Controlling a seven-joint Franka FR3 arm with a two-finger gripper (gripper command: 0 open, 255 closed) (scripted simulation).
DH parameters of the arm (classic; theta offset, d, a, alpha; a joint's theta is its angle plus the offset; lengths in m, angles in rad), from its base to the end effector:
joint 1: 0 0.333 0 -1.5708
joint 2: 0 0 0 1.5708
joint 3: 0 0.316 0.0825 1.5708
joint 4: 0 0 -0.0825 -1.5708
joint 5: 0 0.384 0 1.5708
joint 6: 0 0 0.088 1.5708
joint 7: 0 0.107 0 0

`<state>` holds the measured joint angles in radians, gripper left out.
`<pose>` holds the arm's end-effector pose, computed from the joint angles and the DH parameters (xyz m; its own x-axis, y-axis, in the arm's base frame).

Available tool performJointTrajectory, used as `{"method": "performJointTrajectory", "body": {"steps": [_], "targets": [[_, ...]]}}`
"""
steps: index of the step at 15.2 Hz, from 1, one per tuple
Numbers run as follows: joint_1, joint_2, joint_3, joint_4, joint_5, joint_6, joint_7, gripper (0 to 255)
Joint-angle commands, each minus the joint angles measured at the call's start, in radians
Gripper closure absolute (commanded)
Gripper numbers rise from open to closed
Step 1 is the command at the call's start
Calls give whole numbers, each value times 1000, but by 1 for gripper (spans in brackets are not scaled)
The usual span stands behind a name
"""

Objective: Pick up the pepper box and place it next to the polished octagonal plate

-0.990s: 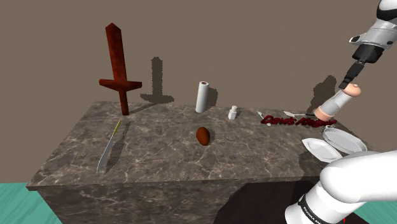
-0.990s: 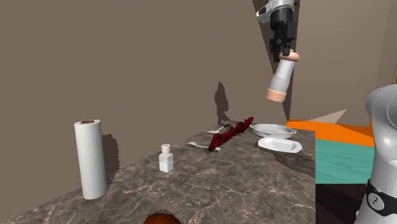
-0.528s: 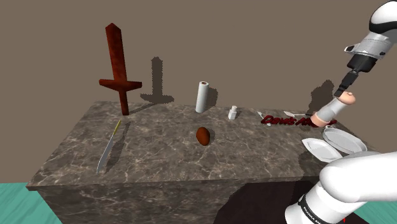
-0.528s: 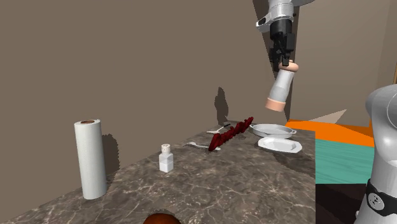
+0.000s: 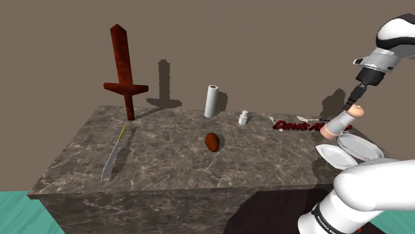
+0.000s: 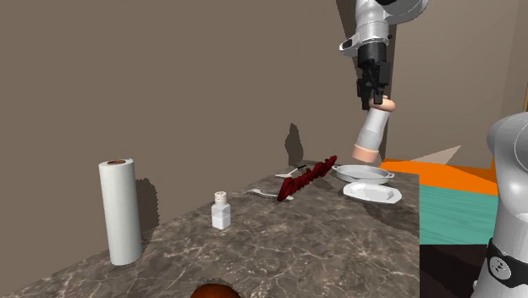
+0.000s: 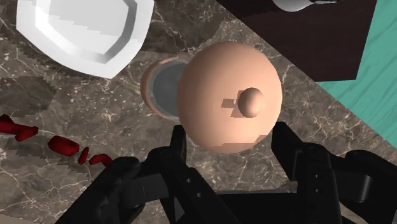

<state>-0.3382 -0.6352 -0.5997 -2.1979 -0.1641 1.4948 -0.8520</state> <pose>0.1694 -0.3394 0.5589 0.9988 0.0337 0.0344 0.0407 -0.9725 -0.2294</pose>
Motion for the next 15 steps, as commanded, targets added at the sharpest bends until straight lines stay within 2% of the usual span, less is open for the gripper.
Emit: {"method": "performJointTrajectory", "body": {"steps": [1, 15], "targets": [[-3, -4, -5, -29, -5, 26, -1, 255], [-16, 0, -54, -207, -39, 209, -18, 255]]}}
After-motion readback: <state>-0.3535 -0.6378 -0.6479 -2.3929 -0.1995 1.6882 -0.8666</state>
